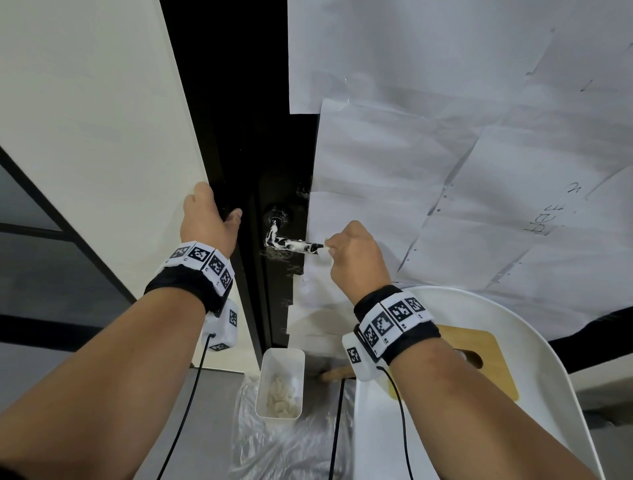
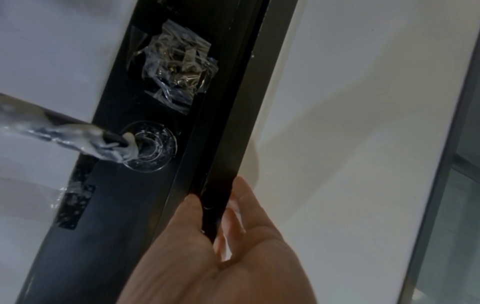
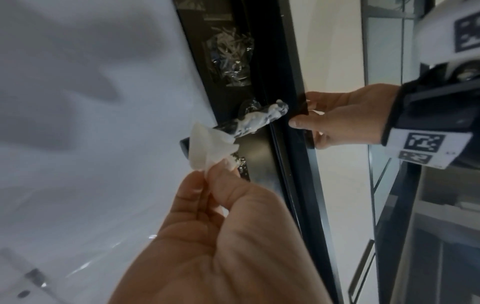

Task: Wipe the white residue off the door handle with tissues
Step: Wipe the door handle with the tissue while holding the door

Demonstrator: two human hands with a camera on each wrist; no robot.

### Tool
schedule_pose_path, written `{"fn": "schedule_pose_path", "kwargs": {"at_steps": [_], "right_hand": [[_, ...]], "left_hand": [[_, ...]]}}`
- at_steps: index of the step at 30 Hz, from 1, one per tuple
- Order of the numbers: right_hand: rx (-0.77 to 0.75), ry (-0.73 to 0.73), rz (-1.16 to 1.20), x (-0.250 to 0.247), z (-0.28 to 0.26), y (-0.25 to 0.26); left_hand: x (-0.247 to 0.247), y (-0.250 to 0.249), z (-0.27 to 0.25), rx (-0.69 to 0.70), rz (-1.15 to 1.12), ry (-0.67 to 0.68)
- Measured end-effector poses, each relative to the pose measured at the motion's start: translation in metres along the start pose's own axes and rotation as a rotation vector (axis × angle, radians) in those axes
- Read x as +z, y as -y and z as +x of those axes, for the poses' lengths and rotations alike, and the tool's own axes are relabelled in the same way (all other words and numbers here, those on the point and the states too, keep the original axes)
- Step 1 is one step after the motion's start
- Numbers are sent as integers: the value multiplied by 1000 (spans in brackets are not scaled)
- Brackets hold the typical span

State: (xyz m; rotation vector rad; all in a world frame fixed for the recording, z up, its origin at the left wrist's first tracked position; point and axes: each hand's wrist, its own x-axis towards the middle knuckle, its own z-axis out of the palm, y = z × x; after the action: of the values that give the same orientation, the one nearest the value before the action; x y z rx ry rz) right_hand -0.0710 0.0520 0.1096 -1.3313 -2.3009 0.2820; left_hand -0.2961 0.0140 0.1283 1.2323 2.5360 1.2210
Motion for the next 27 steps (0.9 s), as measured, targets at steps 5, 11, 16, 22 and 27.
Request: {"fn": "schedule_pose_path", "kwargs": {"at_steps": [5,11,16,22,27], "right_hand": [[28,20,-87,0,-1,2],[-41,79,-61,4,-2,6],[28,55,-73,-6,-3,3],[-16,118,-72,0,-3,21],[-26,93,13,-4,-2,22]], "left_hand": [[-1,-1,0,0,-9,4],[-1,-1,-1,-4,1,-1],[-1,-1,-1,-4,2,-2],[0,-1,-1,-7,5,-5],[0,0,0,0,11,-2]]}}
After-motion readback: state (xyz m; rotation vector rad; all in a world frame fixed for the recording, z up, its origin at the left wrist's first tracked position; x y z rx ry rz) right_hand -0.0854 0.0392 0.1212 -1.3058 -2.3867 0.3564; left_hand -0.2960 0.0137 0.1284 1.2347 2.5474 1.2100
